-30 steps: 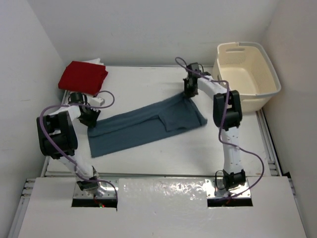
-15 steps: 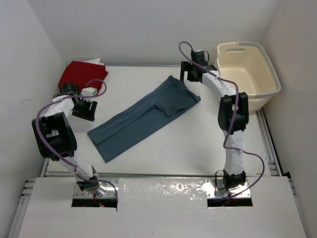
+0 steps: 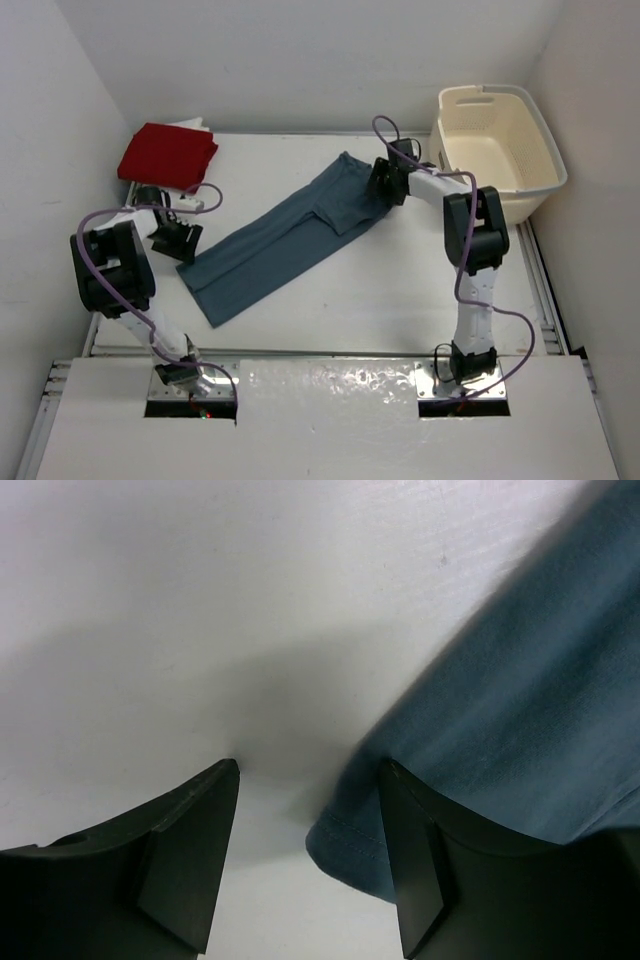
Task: Fold and stack the t-shirts
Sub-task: Rotate the tshirt 90 degrees
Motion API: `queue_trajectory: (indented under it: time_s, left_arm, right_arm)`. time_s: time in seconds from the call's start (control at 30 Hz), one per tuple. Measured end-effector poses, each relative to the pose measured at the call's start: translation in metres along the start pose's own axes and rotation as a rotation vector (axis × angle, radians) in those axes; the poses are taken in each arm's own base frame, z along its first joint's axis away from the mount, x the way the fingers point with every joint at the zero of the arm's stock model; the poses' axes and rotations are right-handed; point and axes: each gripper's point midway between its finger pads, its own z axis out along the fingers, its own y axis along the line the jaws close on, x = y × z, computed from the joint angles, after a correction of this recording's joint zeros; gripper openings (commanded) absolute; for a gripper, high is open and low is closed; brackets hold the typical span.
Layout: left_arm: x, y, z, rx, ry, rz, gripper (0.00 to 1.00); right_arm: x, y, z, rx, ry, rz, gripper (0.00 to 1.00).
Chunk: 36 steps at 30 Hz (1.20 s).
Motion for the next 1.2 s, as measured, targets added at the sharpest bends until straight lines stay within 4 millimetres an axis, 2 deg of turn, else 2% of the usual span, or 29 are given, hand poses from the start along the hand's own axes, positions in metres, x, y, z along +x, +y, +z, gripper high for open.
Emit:
queue_trajectory:
  time_s: [0.07,0.1,0.13,0.17,0.23,0.27,0.3,0.33,0.4,0.43,0.47,0.53,0.63,0.7,0.73,0.83,0.9,0.97,1.0,1.07,1.13,1.2]
  left_arm:
    - [0.002,-0.002,-0.002,0.001,-0.009,0.003,0.59]
    - [0.003,-0.004,-0.004,0.009,-0.014,-0.003,0.59]
    - [0.004,-0.006,-0.007,0.023,-0.021,-0.012,0.60]
    - [0.005,-0.006,-0.012,0.032,-0.030,-0.022,0.60]
    - [0.002,-0.003,-0.025,0.037,-0.063,-0.040,0.61]
    - [-0.001,0.000,-0.032,0.035,-0.081,-0.044,0.62]
    - [-0.005,0.003,-0.040,0.031,-0.100,-0.039,0.66]
    - [-0.009,0.005,-0.047,0.028,-0.117,-0.032,0.67]
    - [-0.019,0.005,-0.055,0.033,-0.148,-0.004,0.71]
    - [-0.022,0.002,-0.056,0.042,-0.153,0.009,0.72]
    - [-0.023,-0.003,-0.055,0.054,-0.151,0.022,0.72]
    - [-0.021,-0.019,-0.049,0.092,-0.130,0.052,0.72]
    - [-0.018,-0.044,-0.040,0.151,-0.099,0.088,0.72]
    - [-0.019,-0.056,-0.034,0.181,-0.090,0.094,0.72]
    - [-0.020,-0.059,-0.032,0.191,-0.091,0.089,0.72]
    - [-0.025,-0.054,-0.031,0.176,-0.112,0.050,0.72]
    - [-0.028,-0.046,-0.032,0.154,-0.130,0.014,0.72]
    - [-0.029,-0.041,-0.033,0.139,-0.144,-0.014,0.72]
    - [-0.030,-0.038,-0.034,0.130,-0.152,-0.021,0.72]
    - [-0.031,-0.035,-0.038,0.107,-0.177,-0.029,0.72]
    - [-0.031,-0.036,-0.045,0.091,-0.199,-0.031,0.72]
    - [-0.031,-0.037,-0.049,0.083,-0.213,-0.033,0.72]
  right_arm:
    - [-0.006,0.007,0.014,-0.023,-0.003,0.033,0.34]
    - [-0.007,0.008,0.023,-0.025,0.005,0.045,0.12]
    - [-0.016,0.012,0.032,-0.034,0.000,0.061,0.03]
    - [-0.025,0.018,0.041,-0.044,-0.004,0.066,0.00]
    - [-0.053,0.033,0.065,-0.085,-0.042,0.081,0.00]
    - [-0.075,0.044,0.078,-0.123,-0.091,0.085,0.01]
    - [-0.089,0.054,0.090,-0.154,-0.117,0.090,0.15]
    - [-0.111,0.067,0.101,-0.202,-0.185,0.098,0.59]
    - [-0.131,0.083,0.118,-0.298,-0.272,0.131,0.93]
    - [-0.142,0.091,0.114,-0.342,-0.314,0.129,0.99]
    - [-0.148,0.094,0.107,-0.353,-0.342,0.121,0.99]
    - [-0.135,0.083,0.093,-0.304,-0.319,0.106,0.99]
    - [-0.106,0.049,0.059,-0.165,-0.257,0.067,0.99]
    - [-0.094,0.031,0.022,-0.093,-0.244,0.048,0.99]
    - [-0.084,0.022,-0.003,-0.062,-0.231,0.041,0.99]
    - [-0.064,0.012,-0.079,-0.037,-0.272,0.033,0.99]
    - [-0.034,0.022,-0.120,-0.077,-0.295,0.020,0.99]
    - [0.016,0.045,-0.141,-0.153,-0.264,-0.004,0.99]
    - [0.051,0.061,-0.145,-0.204,-0.216,-0.026,0.99]
    - [0.128,0.089,-0.139,-0.278,-0.079,-0.069,0.99]
    - [0.203,0.106,-0.128,-0.299,0.077,-0.117,0.97]
    - [0.256,0.115,-0.120,-0.297,0.190,-0.140,0.95]
